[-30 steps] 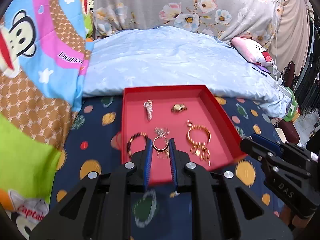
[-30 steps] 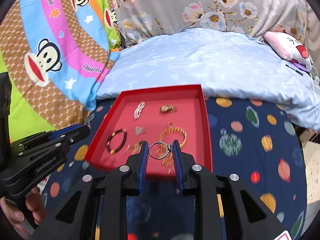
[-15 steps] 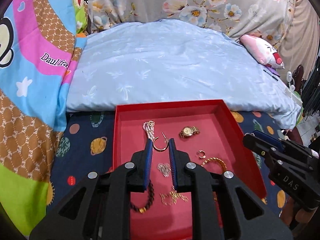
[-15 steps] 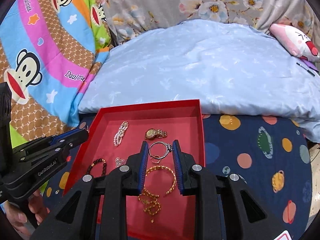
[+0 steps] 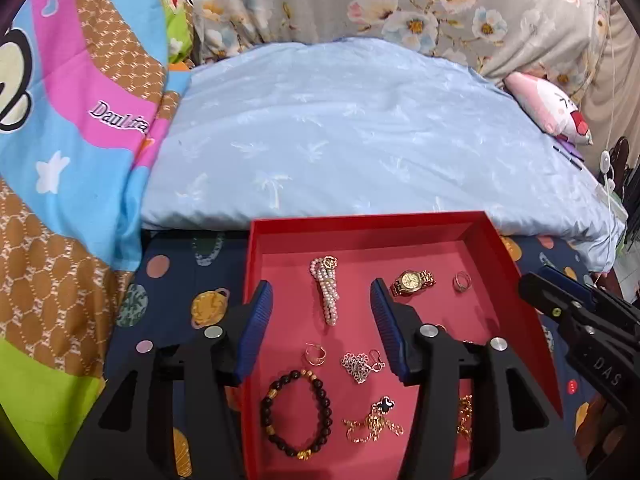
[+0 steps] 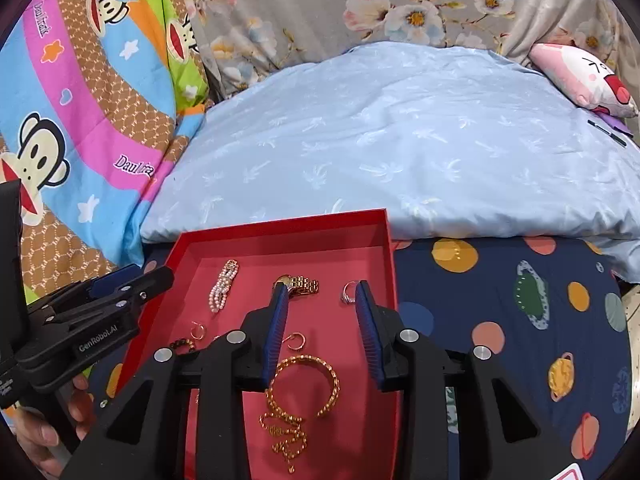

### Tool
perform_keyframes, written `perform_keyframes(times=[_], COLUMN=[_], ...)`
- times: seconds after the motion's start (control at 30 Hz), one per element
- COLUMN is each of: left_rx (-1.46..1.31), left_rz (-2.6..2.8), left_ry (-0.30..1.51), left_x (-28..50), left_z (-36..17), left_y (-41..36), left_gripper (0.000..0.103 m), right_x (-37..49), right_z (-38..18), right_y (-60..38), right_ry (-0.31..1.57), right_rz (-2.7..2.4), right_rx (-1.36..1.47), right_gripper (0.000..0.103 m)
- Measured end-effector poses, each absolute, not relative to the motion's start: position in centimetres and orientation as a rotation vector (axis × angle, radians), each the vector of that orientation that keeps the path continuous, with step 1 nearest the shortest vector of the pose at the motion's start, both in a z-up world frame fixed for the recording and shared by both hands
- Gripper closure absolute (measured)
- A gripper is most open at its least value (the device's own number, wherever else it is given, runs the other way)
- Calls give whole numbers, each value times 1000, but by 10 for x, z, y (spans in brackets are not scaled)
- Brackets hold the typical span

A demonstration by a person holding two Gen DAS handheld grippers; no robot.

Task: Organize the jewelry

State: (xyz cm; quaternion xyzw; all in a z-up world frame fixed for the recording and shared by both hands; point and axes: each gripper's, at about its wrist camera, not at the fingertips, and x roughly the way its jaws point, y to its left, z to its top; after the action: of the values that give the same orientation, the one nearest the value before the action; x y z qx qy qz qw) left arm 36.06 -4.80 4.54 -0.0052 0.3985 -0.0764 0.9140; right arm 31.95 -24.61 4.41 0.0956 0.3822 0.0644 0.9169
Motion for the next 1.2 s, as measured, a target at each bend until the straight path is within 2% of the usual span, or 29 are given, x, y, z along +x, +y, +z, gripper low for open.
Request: perform_keyframes(times=[0.2, 0.33, 0.5, 0.67, 0.97, 1.2], left_rx=[-12, -4, 29, 33, 39, 7], left_rz=[-160, -147, -112, -94, -48, -26], left_ry=[777, 744, 721, 718, 763, 767], left_x=[322, 288, 246, 211, 177, 162], left_z=[68, 79, 80, 73, 50, 40], left_y=[-36, -30, -29, -30, -31, -26], left_gripper=[49, 37, 32, 22, 13, 12], right_x=[271, 230, 188, 161, 127, 115], right_z=[66, 72, 65, 54, 43, 37], right_y=[-245, -232, -217, -209, -194, -189], right_ry=[743, 722, 722, 747, 751, 756], right_rz=[107, 84, 69, 61, -2, -24], right_rx=[175, 124, 106, 138, 98, 119], right_gripper=[56, 50, 42, 40, 33, 26])
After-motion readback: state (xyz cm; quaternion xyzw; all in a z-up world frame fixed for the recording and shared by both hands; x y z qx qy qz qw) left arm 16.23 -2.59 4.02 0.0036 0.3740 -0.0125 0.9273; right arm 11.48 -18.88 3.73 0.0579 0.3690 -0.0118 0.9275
